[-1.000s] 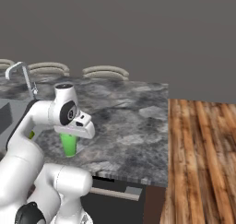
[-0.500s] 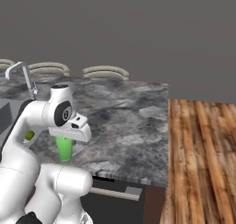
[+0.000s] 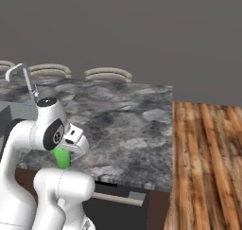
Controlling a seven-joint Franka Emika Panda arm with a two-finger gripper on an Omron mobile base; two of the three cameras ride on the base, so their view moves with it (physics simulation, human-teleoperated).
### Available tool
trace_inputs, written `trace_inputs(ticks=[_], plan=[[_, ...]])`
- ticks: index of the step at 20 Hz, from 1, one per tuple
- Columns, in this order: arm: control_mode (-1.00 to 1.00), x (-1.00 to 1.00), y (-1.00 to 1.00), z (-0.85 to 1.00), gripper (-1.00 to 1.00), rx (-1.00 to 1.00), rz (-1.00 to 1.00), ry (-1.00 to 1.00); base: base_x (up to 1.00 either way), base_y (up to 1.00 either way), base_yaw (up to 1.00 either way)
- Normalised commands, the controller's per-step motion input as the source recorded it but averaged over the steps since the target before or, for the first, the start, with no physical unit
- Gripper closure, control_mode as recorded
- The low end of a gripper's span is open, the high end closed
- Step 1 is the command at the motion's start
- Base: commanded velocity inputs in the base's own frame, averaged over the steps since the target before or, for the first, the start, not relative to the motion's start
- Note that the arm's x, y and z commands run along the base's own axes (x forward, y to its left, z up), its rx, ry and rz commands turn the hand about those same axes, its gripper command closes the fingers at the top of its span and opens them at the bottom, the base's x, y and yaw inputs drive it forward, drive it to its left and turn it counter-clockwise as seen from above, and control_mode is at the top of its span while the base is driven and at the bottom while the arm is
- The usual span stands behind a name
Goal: Pick the cup and saucepan and place them in the sink. Then turn on the water.
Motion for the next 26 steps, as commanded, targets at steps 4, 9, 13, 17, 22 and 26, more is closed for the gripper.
trace_inputs(ticks=[4,9,13,17,22,26], plan=[[-1.00,0.00,0.00,0.00,1.00,0.00,0.00,-0.05,0.00,0.00,0.00],[-1.00,0.00,0.00,0.00,1.00,0.01,0.00,0.00,0.00,0.00,0.00],[-1.00,0.00,0.00,0.00,1.00,0.00,0.00,0.00,0.00,0.00,0.00],[-1.00,0.00,0.00,0.00,1.00,0.00,0.00,0.00,0.00,0.00,0.00],[-1.00,0.00,0.00,0.00,1.00,0.00,0.00,0.00,0.00,0.00,0.00],[-1.00,0.00,0.00,0.00,1.00,0.00,0.00,0.01,0.00,0.00,0.00]])
